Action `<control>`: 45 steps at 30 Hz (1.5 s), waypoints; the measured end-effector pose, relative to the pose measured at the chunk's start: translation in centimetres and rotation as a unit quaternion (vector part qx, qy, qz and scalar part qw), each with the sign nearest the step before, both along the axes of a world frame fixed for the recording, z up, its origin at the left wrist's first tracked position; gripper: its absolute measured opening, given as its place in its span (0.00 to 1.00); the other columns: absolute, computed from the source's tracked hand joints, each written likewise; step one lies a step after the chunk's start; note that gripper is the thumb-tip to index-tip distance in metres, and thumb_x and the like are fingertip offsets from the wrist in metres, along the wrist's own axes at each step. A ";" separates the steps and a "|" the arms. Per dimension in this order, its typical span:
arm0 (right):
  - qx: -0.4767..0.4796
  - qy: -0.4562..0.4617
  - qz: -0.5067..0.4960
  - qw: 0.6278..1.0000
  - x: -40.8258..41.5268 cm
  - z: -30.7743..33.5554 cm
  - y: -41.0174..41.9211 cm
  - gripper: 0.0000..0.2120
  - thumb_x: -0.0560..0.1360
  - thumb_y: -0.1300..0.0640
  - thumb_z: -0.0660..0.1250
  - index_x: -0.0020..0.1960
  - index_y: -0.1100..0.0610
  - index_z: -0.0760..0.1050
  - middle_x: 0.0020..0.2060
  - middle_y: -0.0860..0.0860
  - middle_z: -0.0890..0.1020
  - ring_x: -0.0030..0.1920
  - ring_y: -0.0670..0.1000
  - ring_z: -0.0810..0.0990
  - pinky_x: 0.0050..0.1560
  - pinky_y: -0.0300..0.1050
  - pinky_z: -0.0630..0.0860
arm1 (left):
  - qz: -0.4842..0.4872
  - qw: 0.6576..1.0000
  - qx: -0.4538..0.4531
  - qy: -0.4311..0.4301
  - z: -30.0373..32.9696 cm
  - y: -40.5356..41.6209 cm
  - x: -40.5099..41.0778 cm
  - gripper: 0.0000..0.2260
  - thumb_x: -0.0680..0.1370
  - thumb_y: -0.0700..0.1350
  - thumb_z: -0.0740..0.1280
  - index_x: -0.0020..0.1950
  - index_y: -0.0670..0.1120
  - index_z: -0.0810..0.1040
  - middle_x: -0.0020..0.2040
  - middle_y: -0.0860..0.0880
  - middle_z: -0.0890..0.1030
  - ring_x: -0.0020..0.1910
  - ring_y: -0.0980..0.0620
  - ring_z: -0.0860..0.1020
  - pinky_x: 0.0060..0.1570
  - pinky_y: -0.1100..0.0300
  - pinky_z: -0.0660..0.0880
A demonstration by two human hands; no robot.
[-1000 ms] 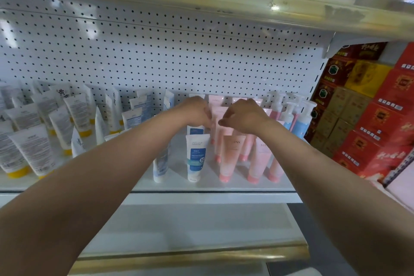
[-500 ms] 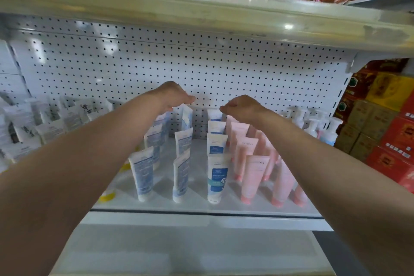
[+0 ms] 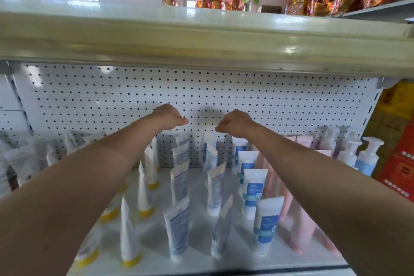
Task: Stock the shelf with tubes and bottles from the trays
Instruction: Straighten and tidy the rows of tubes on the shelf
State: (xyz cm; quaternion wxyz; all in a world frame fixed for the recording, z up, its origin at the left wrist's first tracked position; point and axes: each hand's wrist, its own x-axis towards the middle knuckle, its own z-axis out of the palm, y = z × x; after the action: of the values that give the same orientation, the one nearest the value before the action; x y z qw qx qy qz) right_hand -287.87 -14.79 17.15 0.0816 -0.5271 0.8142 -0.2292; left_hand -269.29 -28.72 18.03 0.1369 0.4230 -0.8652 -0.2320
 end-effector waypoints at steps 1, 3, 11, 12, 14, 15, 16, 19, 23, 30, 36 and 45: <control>-0.004 0.003 -0.003 1.000 -0.1 -0.1 -0.8 0.12 0.75 0.48 0.73 0.53 0.56 0.84 0.52 0.52 0.85 0.54 0.52 0.82 0.57 0.44 0.77 | -0.002 1.000 -0.004 -0.008 -0.4 -0.9 -0.1 0.15 0.79 0.55 0.68 0.50 0.43 0.79 0.54 0.42 0.81 0.53 0.44 0.79 0.51 0.57 0.75; -0.009 0.006 -0.010 1.000 -0.3 -0.4 -2.3 0.11 0.74 0.49 0.75 0.52 0.55 0.85 0.51 0.51 0.85 0.50 0.51 0.83 0.54 0.43 0.78 | -0.001 1.000 0.000 -0.019 -1.2 -2.3 -0.4 0.18 0.78 0.54 0.70 0.57 0.40 0.83 0.58 0.43 0.82 0.59 0.45 0.79 0.61 0.54 0.75; 0.011 0.011 -0.042 0.999 -0.6 -2.3 -6.6 0.10 0.73 0.48 0.76 0.50 0.52 0.86 0.47 0.50 0.87 0.46 0.50 0.84 0.49 0.43 0.80 | -0.026 0.999 -0.019 -0.040 -4.2 -6.3 -2.0 0.17 0.77 0.55 0.71 0.47 0.41 0.83 0.43 0.45 0.83 0.47 0.46 0.82 0.48 0.58 0.76; 0.007 0.009 -0.042 0.999 -0.6 -2.6 -6.8 0.10 0.73 0.48 0.76 0.51 0.51 0.86 0.49 0.49 0.86 0.47 0.50 0.84 0.51 0.44 0.80 | -0.035 0.999 -0.018 -0.029 -4.6 -6.6 -2.1 0.17 0.77 0.55 0.71 0.50 0.40 0.83 0.48 0.45 0.84 0.51 0.45 0.82 0.51 0.57 0.76; 0.000 0.001 -0.042 0.999 -0.8 -3.0 -7.2 0.10 0.73 0.48 0.75 0.52 0.51 0.86 0.51 0.47 0.86 0.49 0.50 0.83 0.54 0.45 0.80 | -0.066 0.998 -0.015 -0.006 -5.0 -6.7 -2.2 0.15 0.77 0.54 0.72 0.56 0.44 0.82 0.57 0.47 0.82 0.59 0.47 0.79 0.57 0.56 0.74; -0.005 -0.004 -0.042 0.999 -0.9 -3.1 -7.5 0.11 0.73 0.48 0.75 0.52 0.51 0.86 0.50 0.47 0.86 0.49 0.49 0.83 0.55 0.46 0.80 | -0.087 0.996 -0.009 -0.001 -5.1 -6.7 -2.3 0.15 0.77 0.54 0.72 0.59 0.47 0.81 0.60 0.49 0.80 0.61 0.48 0.78 0.58 0.56 0.74; -0.008 -0.008 -0.044 0.999 -1.0 -3.2 -7.7 0.11 0.73 0.47 0.75 0.52 0.51 0.86 0.50 0.48 0.86 0.49 0.49 0.83 0.55 0.46 0.80 | -0.107 0.994 -0.001 -0.002 -5.3 -6.9 -2.4 0.15 0.77 0.55 0.71 0.60 0.49 0.80 0.62 0.50 0.80 0.62 0.49 0.77 0.59 0.56 0.73; -0.006 -0.023 -0.041 0.999 -1.4 -3.5 -8.2 0.12 0.73 0.47 0.75 0.52 0.53 0.86 0.49 0.49 0.86 0.51 0.50 0.82 0.54 0.46 0.79 | -0.148 0.988 -0.004 -0.048 -5.2 -7.2 -2.5 0.14 0.80 0.58 0.64 0.63 0.54 0.80 0.58 0.52 0.79 0.57 0.52 0.77 0.53 0.58 0.71; 0.018 -0.038 -0.032 0.999 -1.8 -3.8 -8.3 0.13 0.75 0.47 0.73 0.55 0.53 0.85 0.48 0.47 0.82 0.51 0.48 0.78 0.50 0.42 0.72 | -0.153 0.987 0.021 -0.053 -5.0 -7.7 -2.7 0.17 0.81 0.60 0.60 0.57 0.53 0.84 0.52 0.52 0.82 0.54 0.52 0.79 0.53 0.57 0.75; 0.025 -0.032 -0.033 0.999 -1.7 -4.7 -8.7 0.12 0.76 0.47 0.72 0.56 0.51 0.84 0.46 0.46 0.80 0.48 0.48 0.76 0.49 0.42 0.71 | -0.129 0.990 0.042 -0.030 -5.1 -8.3 -2.5 0.22 0.83 0.60 0.57 0.55 0.47 0.84 0.47 0.50 0.84 0.47 0.53 0.79 0.59 0.56 0.74; 0.000 -0.036 -0.040 0.999 -1.7 -4.5 -8.6 0.13 0.75 0.50 0.74 0.56 0.54 0.81 0.49 0.49 0.81 0.50 0.49 0.78 0.48 0.42 0.72 | -0.125 0.990 0.059 -0.004 -5.5 -8.7 -2.4 0.19 0.82 0.56 0.61 0.52 0.44 0.85 0.46 0.50 0.85 0.48 0.51 0.80 0.54 0.57 0.74; 0.028 -0.023 -0.076 0.996 -2.0 -5.0 -8.7 0.11 0.74 0.51 0.76 0.53 0.56 0.85 0.52 0.51 0.85 0.51 0.53 0.84 0.54 0.48 0.81 | -0.128 0.992 -0.007 0.005 -6.4 -8.9 -2.4 0.08 0.76 0.41 0.73 0.54 0.47 0.86 0.50 0.52 0.84 0.50 0.55 0.79 0.53 0.62 0.72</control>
State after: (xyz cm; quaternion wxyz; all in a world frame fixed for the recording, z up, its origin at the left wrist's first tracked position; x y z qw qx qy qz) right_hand -289.86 -23.53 12.20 0.0973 -0.4554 0.8560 -0.2246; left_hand -271.70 -37.67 11.65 0.1137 0.3065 -0.9130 -0.2441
